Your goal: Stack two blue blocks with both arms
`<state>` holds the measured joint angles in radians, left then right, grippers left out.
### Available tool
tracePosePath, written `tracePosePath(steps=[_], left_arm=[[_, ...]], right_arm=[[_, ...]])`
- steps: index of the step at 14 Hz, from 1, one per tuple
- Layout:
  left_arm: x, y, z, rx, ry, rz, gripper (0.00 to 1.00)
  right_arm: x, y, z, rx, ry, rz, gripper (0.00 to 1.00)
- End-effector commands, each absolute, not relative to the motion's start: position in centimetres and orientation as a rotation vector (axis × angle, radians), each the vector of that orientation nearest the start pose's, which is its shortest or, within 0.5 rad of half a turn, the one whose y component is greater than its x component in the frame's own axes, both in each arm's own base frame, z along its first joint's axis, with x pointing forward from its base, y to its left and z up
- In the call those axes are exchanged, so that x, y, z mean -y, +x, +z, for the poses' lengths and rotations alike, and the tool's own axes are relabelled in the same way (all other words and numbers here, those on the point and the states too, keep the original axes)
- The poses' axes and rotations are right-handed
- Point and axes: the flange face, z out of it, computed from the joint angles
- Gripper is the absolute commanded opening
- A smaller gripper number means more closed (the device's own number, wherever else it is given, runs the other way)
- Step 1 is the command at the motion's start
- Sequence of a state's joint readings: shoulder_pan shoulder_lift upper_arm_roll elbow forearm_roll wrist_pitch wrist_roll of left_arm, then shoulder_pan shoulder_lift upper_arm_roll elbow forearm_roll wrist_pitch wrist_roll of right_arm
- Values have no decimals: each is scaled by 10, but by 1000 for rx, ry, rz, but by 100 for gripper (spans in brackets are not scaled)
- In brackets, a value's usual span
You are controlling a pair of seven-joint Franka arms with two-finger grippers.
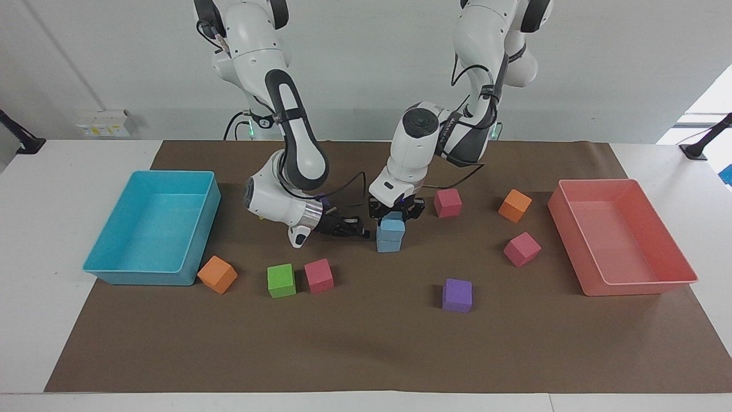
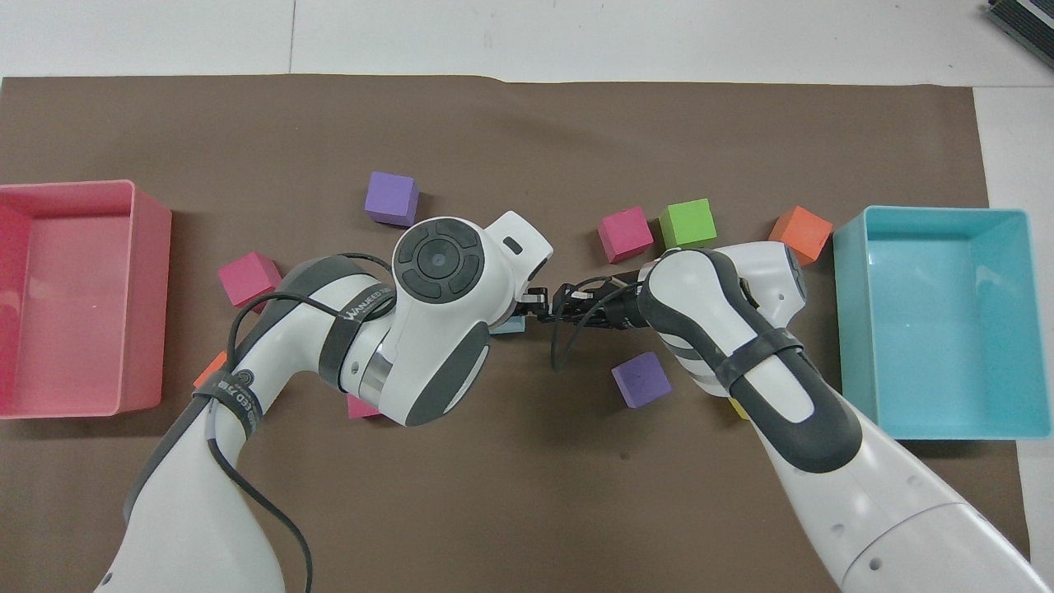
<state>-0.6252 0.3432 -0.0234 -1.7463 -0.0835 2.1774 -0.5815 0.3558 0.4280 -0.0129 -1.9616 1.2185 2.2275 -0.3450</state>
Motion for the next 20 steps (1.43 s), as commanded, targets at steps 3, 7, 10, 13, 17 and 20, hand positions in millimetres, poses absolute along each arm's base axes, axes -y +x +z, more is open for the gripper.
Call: tracePosePath(steps=[3,7,10,13,17,20], left_arm=[[400,517,388,59,-3251,-3,0],[399,516,390,66,-3248,6,0],[399,516,390,66,-3248,6,0],[399,516,390,66,-3247,8,0],[398,517,388,69,-3248,4,50],[398,518,388,70,-3252,-5,66]], right_arm=[[-232,567,256,-215,-2241,174,0],[-232,567,256,-215,-2241,174,0],[-232,567,256,-215,-2241,174,0],[-232,567,256,-215,-2241,174,0],[-232,567,256,-215,-2241,174,0],[-232,567,256,-215,-2241,174,0]])
